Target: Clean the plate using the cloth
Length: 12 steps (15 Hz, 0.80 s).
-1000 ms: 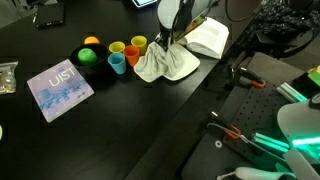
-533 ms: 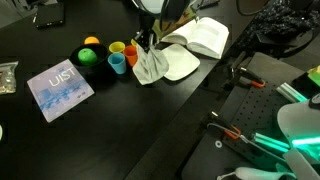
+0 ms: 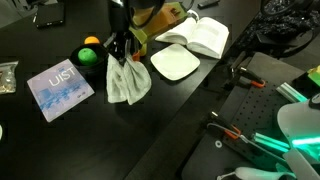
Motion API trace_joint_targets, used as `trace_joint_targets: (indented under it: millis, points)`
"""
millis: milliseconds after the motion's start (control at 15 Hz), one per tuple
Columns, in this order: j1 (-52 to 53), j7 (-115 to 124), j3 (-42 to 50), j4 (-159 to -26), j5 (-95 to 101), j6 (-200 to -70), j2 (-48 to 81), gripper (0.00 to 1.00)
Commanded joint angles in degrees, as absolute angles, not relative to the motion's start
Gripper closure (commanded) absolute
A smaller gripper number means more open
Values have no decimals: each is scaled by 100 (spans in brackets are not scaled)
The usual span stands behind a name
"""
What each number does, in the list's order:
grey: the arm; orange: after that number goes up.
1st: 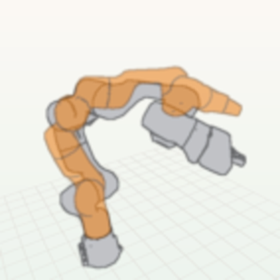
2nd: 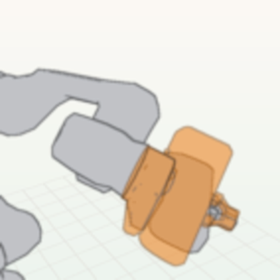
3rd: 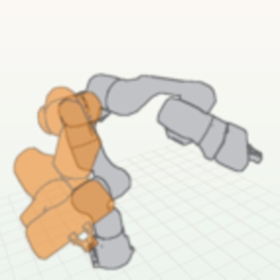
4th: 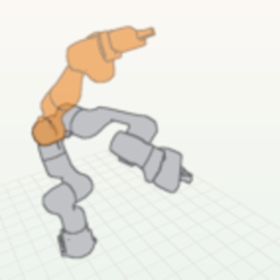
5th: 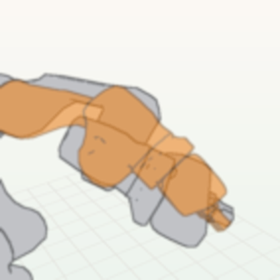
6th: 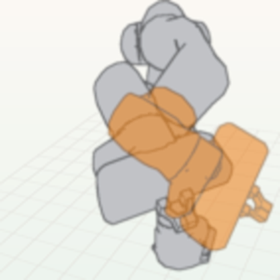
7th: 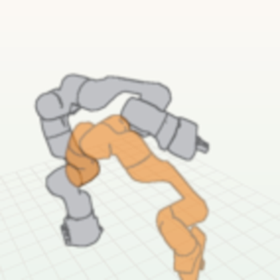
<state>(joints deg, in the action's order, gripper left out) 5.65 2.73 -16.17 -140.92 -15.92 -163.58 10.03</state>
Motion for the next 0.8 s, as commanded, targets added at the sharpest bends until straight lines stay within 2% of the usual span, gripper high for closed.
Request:
trace_joint_targets:
  millis: [0,733]
  points:
    - [574,-169,-1705,-14239,-1887,-16258,1009,96]
    - [542,-358,-1781,-14191,-1735,-16257,2002,96]
